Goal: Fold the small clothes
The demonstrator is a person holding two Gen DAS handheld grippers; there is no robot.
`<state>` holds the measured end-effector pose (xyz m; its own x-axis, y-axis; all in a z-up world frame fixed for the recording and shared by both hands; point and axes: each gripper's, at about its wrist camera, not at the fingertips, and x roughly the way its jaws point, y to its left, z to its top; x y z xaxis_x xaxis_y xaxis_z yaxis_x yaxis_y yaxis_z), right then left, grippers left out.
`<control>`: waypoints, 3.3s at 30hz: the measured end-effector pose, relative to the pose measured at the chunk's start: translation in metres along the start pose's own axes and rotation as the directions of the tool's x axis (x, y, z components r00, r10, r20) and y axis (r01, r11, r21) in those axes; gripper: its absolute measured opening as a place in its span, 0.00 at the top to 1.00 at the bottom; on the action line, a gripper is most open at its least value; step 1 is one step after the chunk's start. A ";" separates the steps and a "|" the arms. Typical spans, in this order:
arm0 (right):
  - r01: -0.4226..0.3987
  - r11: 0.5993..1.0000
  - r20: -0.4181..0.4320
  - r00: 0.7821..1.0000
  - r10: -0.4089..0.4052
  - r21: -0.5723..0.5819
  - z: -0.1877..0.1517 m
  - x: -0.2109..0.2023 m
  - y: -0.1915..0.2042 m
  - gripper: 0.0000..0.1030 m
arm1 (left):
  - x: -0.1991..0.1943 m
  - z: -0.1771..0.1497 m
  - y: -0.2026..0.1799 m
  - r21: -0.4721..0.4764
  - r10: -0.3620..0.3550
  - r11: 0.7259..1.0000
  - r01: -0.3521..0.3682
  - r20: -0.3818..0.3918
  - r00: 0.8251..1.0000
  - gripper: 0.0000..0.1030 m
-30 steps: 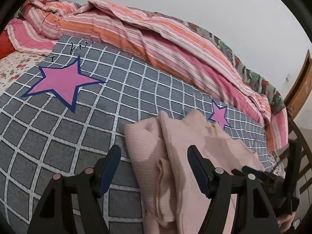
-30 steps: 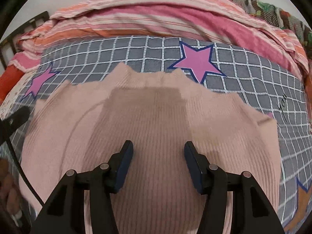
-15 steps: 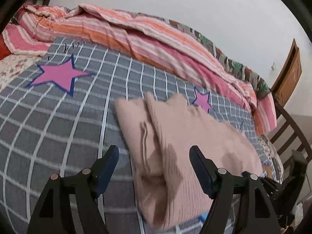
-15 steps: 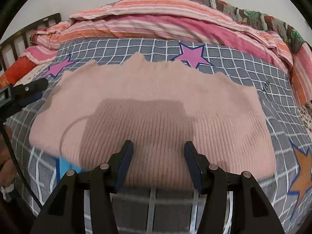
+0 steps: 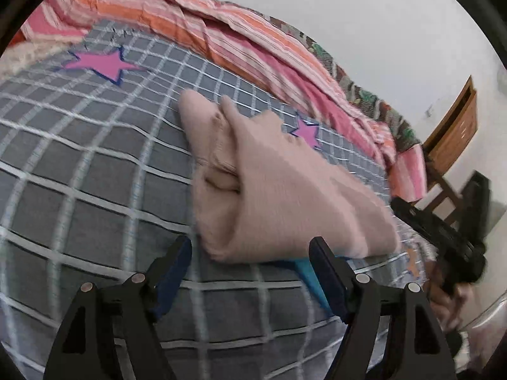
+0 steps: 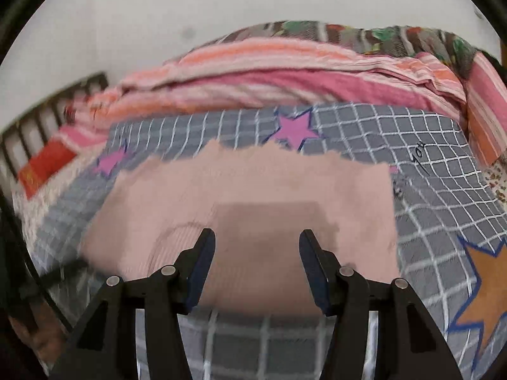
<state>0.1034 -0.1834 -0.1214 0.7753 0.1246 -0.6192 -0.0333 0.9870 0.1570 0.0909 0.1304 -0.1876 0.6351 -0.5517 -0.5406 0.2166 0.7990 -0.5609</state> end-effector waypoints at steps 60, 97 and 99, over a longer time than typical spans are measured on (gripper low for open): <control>-0.033 0.963 0.106 0.994 0.005 0.267 -0.010 -0.045 -0.208 0.43 | 0.089 0.030 -0.223 0.311 0.109 0.943 -0.119 0.050 0.993 0.27; -0.166 0.965 0.049 0.986 0.160 0.204 -0.002 0.007 -0.143 0.48 | 0.066 -0.022 -0.148 0.434 0.005 0.901 0.028 -0.074 0.997 0.43; -0.149 0.963 0.044 0.989 0.143 0.226 0.005 0.014 -0.149 0.39 | 0.053 -0.014 -0.140 0.413 -0.009 0.910 0.019 -0.025 1.000 0.29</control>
<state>0.1224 -0.3292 -0.1493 0.7893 0.2598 -0.5563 -0.0050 0.9088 0.4173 0.0836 -0.0138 -0.1470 0.6141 -0.5649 -0.5512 0.5156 0.8159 -0.2617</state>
